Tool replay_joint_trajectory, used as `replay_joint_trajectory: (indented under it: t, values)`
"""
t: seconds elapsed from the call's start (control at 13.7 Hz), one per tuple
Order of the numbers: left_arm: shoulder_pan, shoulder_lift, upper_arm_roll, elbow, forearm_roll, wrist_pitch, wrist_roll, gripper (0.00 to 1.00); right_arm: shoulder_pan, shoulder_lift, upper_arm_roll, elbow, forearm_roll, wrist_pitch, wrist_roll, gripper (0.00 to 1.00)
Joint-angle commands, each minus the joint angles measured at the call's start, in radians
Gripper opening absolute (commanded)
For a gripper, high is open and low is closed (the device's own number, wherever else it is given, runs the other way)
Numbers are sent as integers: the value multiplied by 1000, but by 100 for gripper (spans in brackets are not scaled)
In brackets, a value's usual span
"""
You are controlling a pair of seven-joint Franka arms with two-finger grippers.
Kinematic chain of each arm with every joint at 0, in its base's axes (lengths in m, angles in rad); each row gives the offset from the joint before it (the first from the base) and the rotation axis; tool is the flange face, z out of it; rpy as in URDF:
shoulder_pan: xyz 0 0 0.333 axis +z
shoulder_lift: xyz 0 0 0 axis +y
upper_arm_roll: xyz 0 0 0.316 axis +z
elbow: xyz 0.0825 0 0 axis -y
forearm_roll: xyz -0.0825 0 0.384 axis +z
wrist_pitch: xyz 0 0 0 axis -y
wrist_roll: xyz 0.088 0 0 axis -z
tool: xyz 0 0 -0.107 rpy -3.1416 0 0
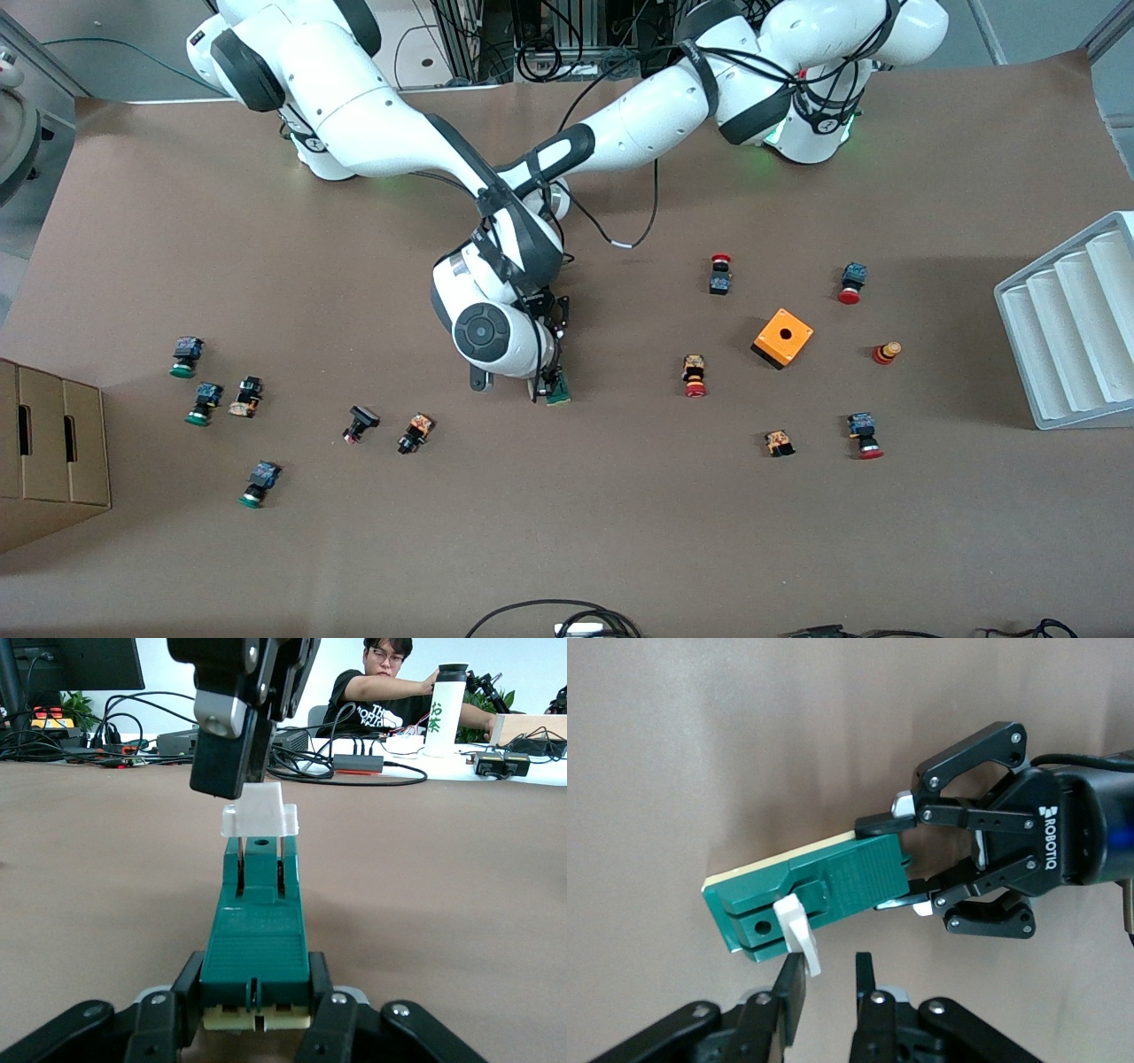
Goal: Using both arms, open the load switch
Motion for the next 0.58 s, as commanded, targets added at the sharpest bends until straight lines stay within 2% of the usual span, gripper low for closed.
replay_joint_trajectory:
  t: [0.0,0.51]
  values:
    - [-11,38,1,21,3,11,2,50,-9,-41,15,-61,4,-12,-15,29]
    - [-11,43,1,25,3,12,5,50,-8,-43,15,-90,-23,8,-19,29]
